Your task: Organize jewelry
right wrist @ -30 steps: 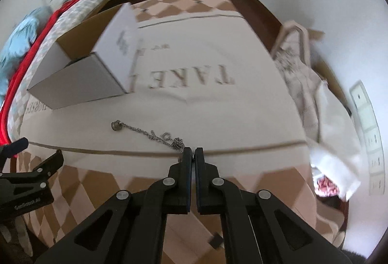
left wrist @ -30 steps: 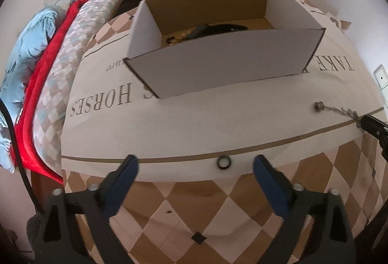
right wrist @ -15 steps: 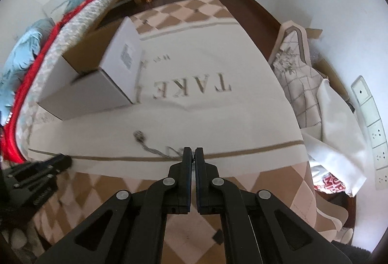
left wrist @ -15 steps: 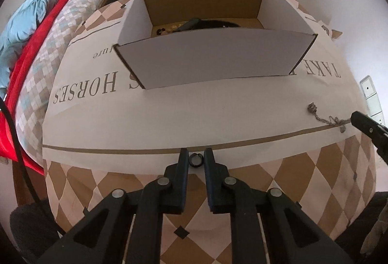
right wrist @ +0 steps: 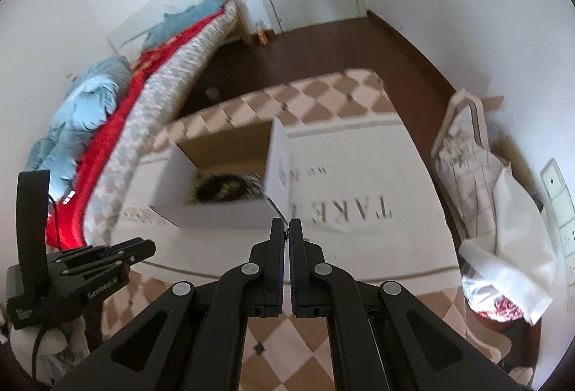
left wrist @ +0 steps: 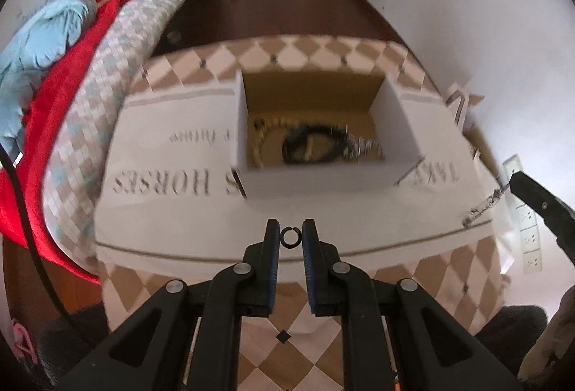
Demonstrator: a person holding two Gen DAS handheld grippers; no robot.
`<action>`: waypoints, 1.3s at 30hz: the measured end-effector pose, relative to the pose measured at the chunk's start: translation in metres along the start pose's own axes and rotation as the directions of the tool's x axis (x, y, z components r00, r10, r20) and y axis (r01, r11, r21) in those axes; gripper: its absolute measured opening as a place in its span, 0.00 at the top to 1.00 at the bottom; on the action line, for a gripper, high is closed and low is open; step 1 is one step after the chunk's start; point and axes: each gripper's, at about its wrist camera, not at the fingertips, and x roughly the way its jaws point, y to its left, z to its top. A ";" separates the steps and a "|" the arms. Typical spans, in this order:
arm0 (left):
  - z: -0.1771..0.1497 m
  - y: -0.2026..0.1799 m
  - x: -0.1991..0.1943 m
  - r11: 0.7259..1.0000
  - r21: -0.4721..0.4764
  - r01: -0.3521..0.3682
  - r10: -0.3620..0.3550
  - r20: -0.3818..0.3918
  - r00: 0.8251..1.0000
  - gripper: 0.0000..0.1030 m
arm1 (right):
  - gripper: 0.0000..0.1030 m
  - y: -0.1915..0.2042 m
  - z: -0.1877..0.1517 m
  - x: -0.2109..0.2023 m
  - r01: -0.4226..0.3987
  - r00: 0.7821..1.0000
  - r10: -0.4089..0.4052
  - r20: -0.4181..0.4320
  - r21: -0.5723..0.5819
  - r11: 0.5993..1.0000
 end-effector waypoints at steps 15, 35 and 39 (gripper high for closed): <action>0.083 0.019 -0.050 0.999 0.031 -0.037 0.032 0.140 0.990 0.90 | 0.98 0.052 0.083 -0.014 -0.116 0.990 0.121 0.070 -0.065 0.991; 0.135 0.044 0.041 0.965 -0.130 0.227 -0.240 -0.095 0.966 0.90 | 0.98 0.051 0.101 0.104 -0.262 0.954 0.265 -0.139 0.042 0.964; 0.137 0.044 0.059 0.939 -0.183 0.291 -0.318 -0.146 0.937 0.90 | 0.98 0.040 0.096 0.122 -0.282 0.938 0.295 -0.181 0.095 0.955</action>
